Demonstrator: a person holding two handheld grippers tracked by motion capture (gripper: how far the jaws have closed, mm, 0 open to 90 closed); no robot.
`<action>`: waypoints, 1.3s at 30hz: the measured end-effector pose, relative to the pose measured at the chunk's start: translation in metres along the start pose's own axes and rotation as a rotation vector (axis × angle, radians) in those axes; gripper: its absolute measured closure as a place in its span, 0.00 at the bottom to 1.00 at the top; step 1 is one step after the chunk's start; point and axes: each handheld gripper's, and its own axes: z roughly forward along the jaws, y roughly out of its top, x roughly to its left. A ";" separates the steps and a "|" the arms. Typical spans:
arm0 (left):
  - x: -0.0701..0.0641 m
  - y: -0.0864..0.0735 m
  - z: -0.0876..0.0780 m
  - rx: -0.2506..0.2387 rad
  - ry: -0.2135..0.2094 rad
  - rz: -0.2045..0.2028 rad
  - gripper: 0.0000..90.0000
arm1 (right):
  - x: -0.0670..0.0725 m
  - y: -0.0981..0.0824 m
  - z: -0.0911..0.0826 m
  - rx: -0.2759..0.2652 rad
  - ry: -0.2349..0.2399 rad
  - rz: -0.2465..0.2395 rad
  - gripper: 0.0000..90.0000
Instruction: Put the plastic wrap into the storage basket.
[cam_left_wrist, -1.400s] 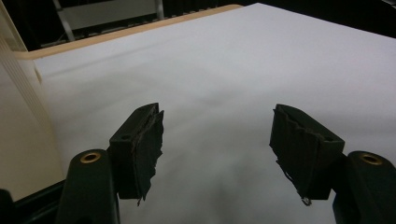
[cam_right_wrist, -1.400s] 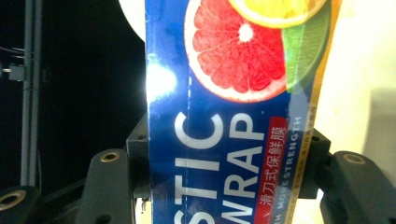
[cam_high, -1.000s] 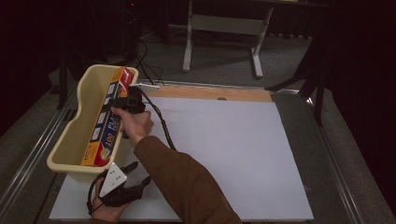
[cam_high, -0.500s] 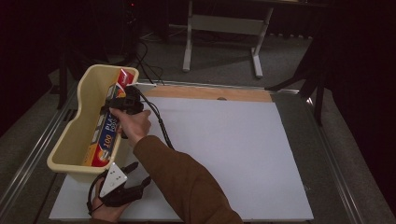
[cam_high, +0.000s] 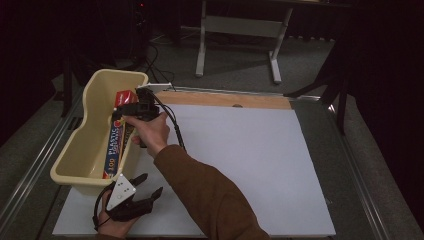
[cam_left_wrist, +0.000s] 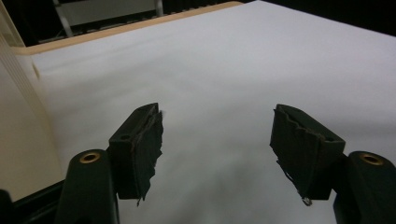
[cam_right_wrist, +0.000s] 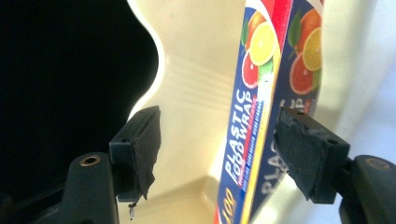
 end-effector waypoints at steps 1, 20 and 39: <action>0.000 0.000 0.000 0.001 0.001 0.002 0.37 | 0.000 -0.001 -0.004 0.009 0.000 -0.024 0.37; -0.001 -0.001 -0.001 0.010 0.013 0.007 0.37 | -0.051 -0.039 -0.091 -0.152 -0.091 -0.569 0.40; -0.002 0.000 0.000 0.012 0.015 -0.001 0.36 | -0.181 -0.155 -0.223 -0.383 -0.348 -0.774 0.32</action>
